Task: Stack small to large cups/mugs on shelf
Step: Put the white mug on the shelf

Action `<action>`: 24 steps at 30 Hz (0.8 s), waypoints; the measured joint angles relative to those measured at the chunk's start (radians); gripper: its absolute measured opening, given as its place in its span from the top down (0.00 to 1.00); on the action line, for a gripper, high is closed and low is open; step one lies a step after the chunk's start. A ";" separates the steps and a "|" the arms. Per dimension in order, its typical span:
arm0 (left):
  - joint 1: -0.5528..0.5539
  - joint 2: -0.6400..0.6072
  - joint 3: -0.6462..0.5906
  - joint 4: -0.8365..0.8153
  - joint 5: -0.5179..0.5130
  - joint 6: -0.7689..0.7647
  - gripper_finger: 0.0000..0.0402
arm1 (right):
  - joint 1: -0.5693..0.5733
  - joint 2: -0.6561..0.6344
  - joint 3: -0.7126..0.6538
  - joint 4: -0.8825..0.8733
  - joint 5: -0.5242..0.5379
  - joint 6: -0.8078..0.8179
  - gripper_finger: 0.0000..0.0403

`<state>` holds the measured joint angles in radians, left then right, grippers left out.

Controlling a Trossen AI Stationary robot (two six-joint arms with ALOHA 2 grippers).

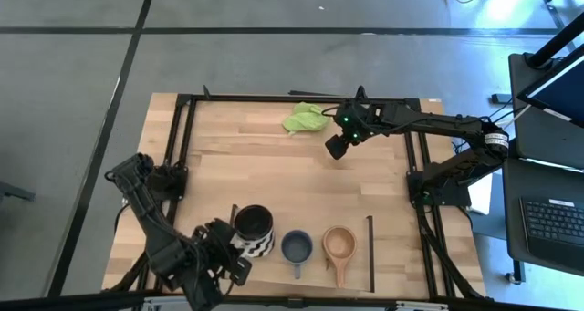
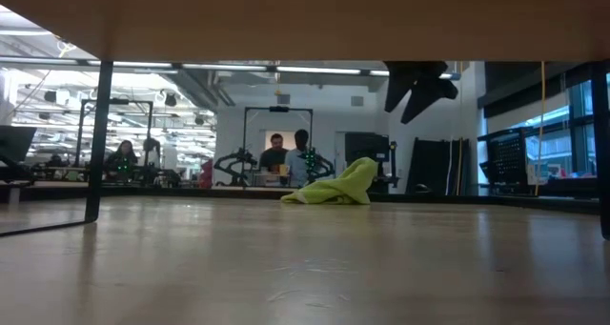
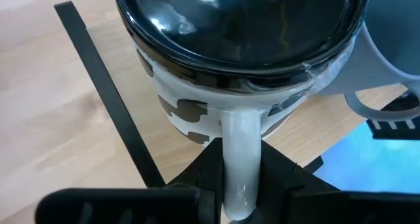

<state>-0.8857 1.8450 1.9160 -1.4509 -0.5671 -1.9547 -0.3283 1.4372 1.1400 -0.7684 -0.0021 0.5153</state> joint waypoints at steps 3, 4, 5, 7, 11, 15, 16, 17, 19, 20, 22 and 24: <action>-0.006 0.001 0.000 0.000 0.001 -0.014 0.88 | 0.000 0.000 0.000 -0.007 0.000 -0.001 0.42; -0.006 0.001 0.000 0.001 0.002 -0.015 0.88 | 0.000 0.000 0.000 -0.008 0.000 -0.002 0.42; -0.008 0.001 0.000 0.002 0.003 -0.015 0.88 | 0.000 0.000 0.000 -0.008 0.000 -0.004 0.42; -0.011 0.001 0.000 0.004 0.005 -0.011 0.88 | 0.000 0.000 0.000 -0.010 0.000 -0.004 0.42; -0.012 0.001 0.000 0.030 0.015 0.022 0.88 | 0.000 0.000 0.000 -0.008 -0.014 -0.006 0.42; -0.014 0.000 0.000 0.042 0.024 0.053 0.88 | -0.001 0.000 0.000 0.075 -0.171 0.011 0.42; -0.014 0.000 0.000 0.042 0.026 0.055 0.88 | -0.001 0.000 0.000 0.106 -0.222 0.030 0.43; -0.014 0.001 0.000 0.042 0.027 0.058 0.88 | 0.005 0.000 0.000 0.139 -0.251 0.045 0.44; -0.014 0.001 0.000 0.040 0.028 0.062 0.88 | 0.035 0.000 0.000 0.197 -0.268 0.074 0.47; -0.014 0.001 0.000 0.038 0.028 0.064 0.88 | 0.049 0.000 0.000 0.222 -0.280 0.084 0.50; -0.014 0.000 0.000 0.035 0.028 0.077 0.88 | 0.077 0.000 0.000 0.274 -0.336 0.109 0.57; -0.015 0.000 0.000 0.031 0.028 0.081 0.88 | 0.108 0.001 0.000 0.322 -0.402 0.133 0.64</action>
<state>-0.9005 1.8455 1.9160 -1.4194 -0.5388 -1.8741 -0.2198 1.4381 1.1400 -0.4460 -0.4036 0.6486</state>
